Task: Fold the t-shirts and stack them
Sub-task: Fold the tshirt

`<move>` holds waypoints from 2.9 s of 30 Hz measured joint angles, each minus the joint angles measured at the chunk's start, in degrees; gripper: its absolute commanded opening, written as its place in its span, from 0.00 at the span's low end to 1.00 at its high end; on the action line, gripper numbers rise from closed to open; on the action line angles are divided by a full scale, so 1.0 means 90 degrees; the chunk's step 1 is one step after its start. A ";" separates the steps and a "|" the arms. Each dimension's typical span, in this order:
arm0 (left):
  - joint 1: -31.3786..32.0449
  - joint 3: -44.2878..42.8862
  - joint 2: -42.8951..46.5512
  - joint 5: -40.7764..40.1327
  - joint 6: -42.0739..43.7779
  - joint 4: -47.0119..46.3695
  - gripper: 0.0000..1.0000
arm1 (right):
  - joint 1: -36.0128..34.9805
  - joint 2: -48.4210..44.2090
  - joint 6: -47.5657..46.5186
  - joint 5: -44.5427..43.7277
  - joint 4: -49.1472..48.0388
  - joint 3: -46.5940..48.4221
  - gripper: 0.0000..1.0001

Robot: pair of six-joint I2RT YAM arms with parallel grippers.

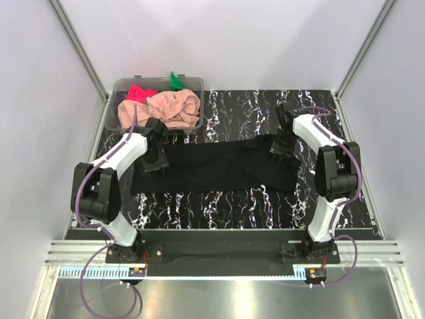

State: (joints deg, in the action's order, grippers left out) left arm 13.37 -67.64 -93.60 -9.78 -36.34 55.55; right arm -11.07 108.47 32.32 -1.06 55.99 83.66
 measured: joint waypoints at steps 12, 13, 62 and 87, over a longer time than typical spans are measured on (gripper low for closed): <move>-0.0165 -0.0019 -0.0576 -0.0236 0.0010 0.0027 0.57 | 0.0000 0.0845 -0.0185 -0.0056 0.0119 0.0306 0.35; -0.0187 -0.0019 -0.0602 -0.0250 0.0010 0.0029 0.57 | 0.0000 0.0862 -0.0185 -0.0078 0.0121 0.0306 0.35; -0.0690 0.1491 -0.0080 0.0301 0.0180 -0.0228 0.00 | 0.0121 0.1690 0.0126 -0.0255 0.0748 0.1022 0.00; -0.0277 0.1678 0.0525 0.0359 0.0418 0.0068 0.00 | 0.0522 0.3628 -0.0066 0.0075 0.2047 0.4427 0.00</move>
State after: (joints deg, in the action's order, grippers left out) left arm 10.87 -52.53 -88.88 -6.55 -32.58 56.16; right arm -6.37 141.12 31.73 -0.38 74.41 123.50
